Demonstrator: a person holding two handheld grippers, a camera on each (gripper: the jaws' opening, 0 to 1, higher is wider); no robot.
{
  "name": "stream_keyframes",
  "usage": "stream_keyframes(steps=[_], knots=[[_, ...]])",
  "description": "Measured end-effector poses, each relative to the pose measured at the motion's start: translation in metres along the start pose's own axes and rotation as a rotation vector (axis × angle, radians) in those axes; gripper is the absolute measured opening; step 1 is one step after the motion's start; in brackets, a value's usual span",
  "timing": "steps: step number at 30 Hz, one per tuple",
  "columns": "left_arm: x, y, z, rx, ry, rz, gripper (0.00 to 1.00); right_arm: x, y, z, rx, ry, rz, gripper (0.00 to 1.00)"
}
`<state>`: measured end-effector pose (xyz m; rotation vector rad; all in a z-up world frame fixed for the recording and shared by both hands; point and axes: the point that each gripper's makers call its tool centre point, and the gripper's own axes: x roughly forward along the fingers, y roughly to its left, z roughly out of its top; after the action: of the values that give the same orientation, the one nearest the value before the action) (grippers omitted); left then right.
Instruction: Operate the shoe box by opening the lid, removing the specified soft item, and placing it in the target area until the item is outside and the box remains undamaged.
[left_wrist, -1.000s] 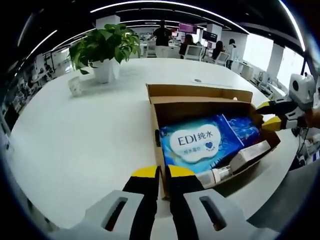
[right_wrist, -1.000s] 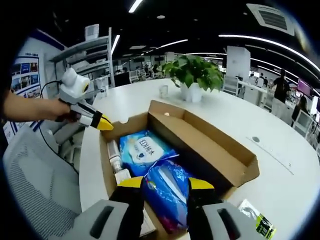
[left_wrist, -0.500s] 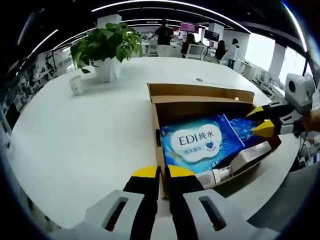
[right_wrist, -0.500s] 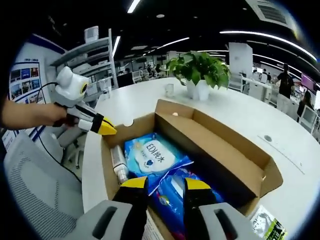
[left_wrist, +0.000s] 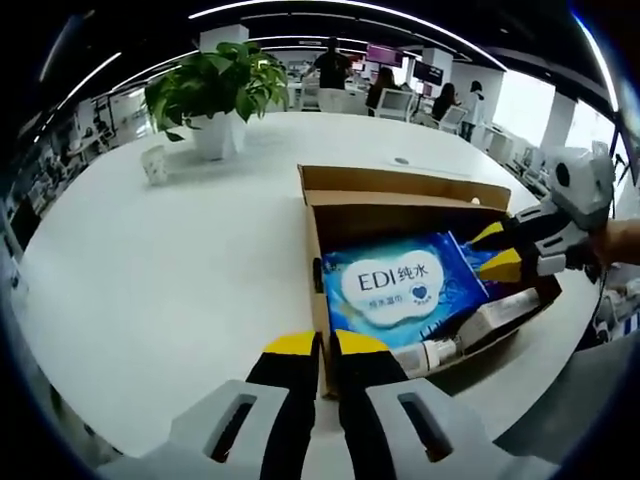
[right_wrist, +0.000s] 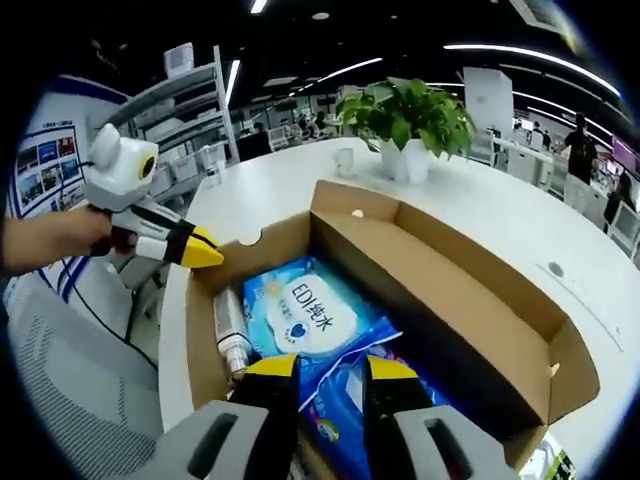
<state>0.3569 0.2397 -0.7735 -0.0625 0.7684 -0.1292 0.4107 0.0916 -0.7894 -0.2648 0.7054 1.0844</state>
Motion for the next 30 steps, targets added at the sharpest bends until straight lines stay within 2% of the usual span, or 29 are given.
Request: stream_keyframes(steps=[15, 23, 26, 30], knots=[[-0.001, 0.0, 0.0, -0.024, -0.003, -0.004, 0.03, 0.017, 0.002, -0.004, 0.025, 0.06, 0.01, 0.19], [-0.002, -0.001, 0.0, -0.024, -0.003, -0.009, 0.03, 0.024, -0.002, -0.006, 0.069, 0.078, 0.004, 0.14], [-0.002, -0.001, 0.0, -0.026, -0.003, -0.01, 0.03, 0.025, -0.005, -0.008, 0.057, 0.089, -0.025, 0.09], [-0.001, -0.001, 0.0, -0.024, -0.003, -0.013, 0.03, 0.021, -0.008, -0.007, 0.12, 0.081, -0.03, 0.03]])
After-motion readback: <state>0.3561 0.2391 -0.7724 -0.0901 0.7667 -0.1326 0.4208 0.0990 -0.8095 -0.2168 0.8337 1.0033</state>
